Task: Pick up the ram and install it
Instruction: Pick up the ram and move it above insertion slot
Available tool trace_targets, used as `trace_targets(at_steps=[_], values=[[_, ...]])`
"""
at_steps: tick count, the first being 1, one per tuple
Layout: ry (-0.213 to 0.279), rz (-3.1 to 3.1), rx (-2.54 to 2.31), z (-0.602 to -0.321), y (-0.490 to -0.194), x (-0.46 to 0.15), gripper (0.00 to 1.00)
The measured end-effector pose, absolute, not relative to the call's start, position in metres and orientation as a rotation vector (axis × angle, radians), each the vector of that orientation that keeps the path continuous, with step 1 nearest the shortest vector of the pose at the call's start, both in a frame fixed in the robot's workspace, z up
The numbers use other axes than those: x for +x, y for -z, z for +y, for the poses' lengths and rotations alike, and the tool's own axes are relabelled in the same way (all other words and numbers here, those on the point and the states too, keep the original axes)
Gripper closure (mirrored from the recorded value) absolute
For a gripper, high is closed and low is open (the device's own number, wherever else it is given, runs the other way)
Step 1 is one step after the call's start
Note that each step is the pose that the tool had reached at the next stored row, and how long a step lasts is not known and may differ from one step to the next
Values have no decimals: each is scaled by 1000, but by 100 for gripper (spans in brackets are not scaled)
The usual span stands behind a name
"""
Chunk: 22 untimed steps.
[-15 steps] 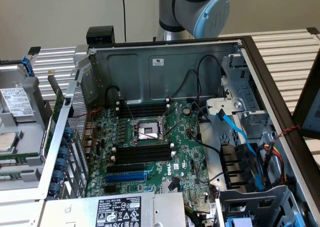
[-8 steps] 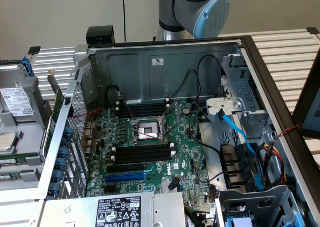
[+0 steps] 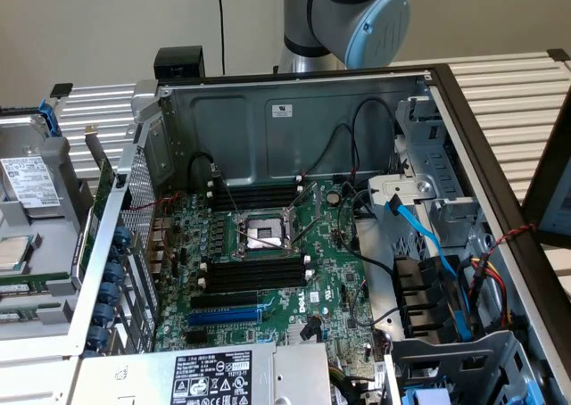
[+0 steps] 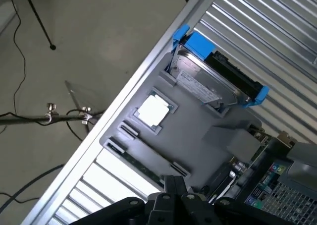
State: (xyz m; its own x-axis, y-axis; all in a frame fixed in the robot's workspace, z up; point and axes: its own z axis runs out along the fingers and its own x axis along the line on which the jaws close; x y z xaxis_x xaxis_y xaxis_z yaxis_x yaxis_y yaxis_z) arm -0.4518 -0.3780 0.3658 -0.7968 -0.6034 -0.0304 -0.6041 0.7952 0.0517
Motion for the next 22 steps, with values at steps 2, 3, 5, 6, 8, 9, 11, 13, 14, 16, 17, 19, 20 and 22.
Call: trace_targets(at_steps=[2,3,5,6,8,9,11,13,14,16,17,19,20,22], values=[[-92,2946,-1052,-378,-366,-452,90],[-92,2936,-1078,-378,-366,-452,90],[-92,2917,-1132,-378,-366,-452,90],[-92,2907,-1159,-378,-365,-452,90],[-92,2888,-1210,-378,-365,-452,90],[-93,2877,-1236,-378,-365,-452,90],[-93,2855,-1288,-378,-365,-452,90],[-93,2832,-1340,-378,-365,-452,90],[-93,2821,-1366,-378,-365,-452,90],[-93,2795,-1419,-378,-365,-452,90],[-94,2783,-1444,-378,-365,-452,90],[-94,2757,-1495,-378,-365,-452,90],[-94,2744,-1521,-378,-365,-452,90],[-94,2717,-1570,-378,-365,-452,90]])
